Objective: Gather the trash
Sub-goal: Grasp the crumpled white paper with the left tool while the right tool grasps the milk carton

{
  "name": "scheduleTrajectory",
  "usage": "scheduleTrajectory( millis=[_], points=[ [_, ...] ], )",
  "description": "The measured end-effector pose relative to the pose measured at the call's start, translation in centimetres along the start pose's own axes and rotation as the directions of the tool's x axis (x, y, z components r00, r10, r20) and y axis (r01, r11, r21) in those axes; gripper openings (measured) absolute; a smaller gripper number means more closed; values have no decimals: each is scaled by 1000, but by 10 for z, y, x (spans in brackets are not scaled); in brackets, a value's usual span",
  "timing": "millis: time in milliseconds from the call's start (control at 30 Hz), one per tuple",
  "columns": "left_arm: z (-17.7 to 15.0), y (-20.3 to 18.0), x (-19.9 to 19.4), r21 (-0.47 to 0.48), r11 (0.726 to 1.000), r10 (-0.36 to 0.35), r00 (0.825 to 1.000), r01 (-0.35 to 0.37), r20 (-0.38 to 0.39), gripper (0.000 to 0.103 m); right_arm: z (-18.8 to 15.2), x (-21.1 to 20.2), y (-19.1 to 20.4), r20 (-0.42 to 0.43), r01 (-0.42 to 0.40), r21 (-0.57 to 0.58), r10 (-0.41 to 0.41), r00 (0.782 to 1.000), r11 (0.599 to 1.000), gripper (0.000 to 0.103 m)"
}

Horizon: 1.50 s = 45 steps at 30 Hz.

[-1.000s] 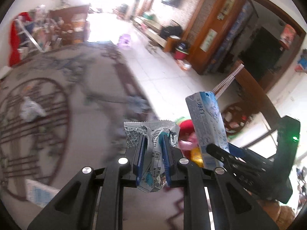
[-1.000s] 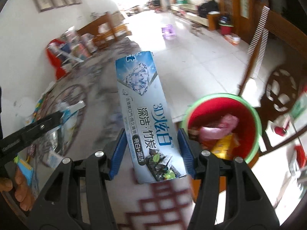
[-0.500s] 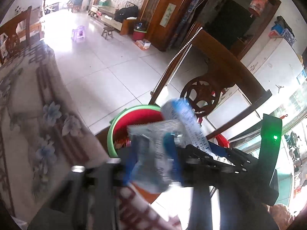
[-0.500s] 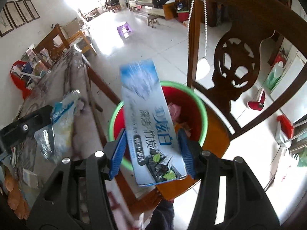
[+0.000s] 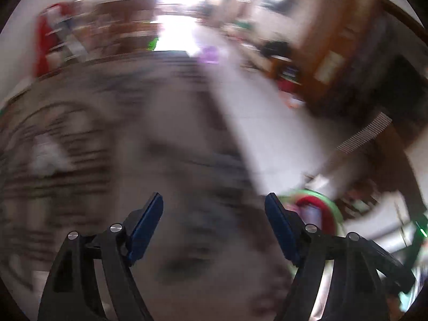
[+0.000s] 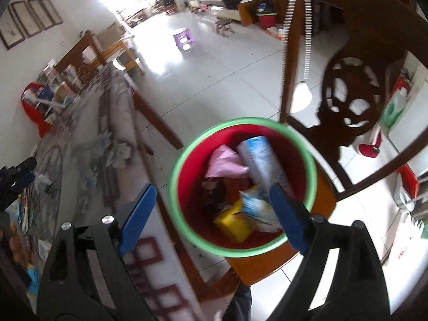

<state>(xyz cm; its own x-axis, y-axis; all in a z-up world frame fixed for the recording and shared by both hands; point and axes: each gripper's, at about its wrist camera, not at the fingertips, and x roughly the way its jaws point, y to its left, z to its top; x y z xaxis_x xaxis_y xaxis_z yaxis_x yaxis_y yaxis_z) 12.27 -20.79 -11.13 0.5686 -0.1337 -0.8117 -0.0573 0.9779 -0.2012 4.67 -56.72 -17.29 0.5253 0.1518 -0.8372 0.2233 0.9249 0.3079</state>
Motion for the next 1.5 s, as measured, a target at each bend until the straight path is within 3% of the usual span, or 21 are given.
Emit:
scheduleTrajectory(
  millis=[100,200,300,433,533,600,733,900,1000,1133,1367,1433,1500],
  points=[
    [13,69,3,-79,988,135,991,-133,9,76,-5,3,27,-20,-24,-32,23,1000,999,85],
    [24,128,11,-137,965,225,974,-225,-17,78,-13,5,58,-45,-57,-59,54,997,997,85],
    [35,168,28,-150,950,267,962,-273,-58,82,-27,7,100,-96,-109,-110,99,990,988,89],
    [47,200,59,-67,957,274,955,-283,-117,82,-53,10,162,-163,-175,-221,141,977,959,92],
    [54,209,75,-7,965,259,956,-263,-140,82,-79,15,217,-231,-253,-313,185,955,916,95],
    [57,212,84,18,974,227,960,-227,-163,79,-99,20,261,-286,-299,-406,191,939,864,96],
    [55,214,82,50,989,146,975,-139,-169,54,-135,26,331,-354,-352,-575,164,921,739,97],
    [41,220,50,72,994,89,988,-81,-127,52,-160,44,386,-432,-402,-683,107,896,609,98],
    [31,221,24,81,995,70,993,-63,-90,52,-172,54,407,-436,-390,-730,57,898,561,98],
    [22,226,-16,55,998,34,999,-32,-29,53,-182,66,420,-449,-387,-749,18,894,539,98],
    [16,234,-50,30,999,17,999,-18,35,54,-188,73,424,-436,-363,-756,-6,900,545,98],
    [15,238,-54,16,1000,14,999,-15,40,54,-187,74,427,-419,-349,-757,-2,908,553,92],
    [13,240,-56,3,1000,16,999,-16,43,54,-186,74,428,-423,-356,-744,14,906,564,79]
  ],
)
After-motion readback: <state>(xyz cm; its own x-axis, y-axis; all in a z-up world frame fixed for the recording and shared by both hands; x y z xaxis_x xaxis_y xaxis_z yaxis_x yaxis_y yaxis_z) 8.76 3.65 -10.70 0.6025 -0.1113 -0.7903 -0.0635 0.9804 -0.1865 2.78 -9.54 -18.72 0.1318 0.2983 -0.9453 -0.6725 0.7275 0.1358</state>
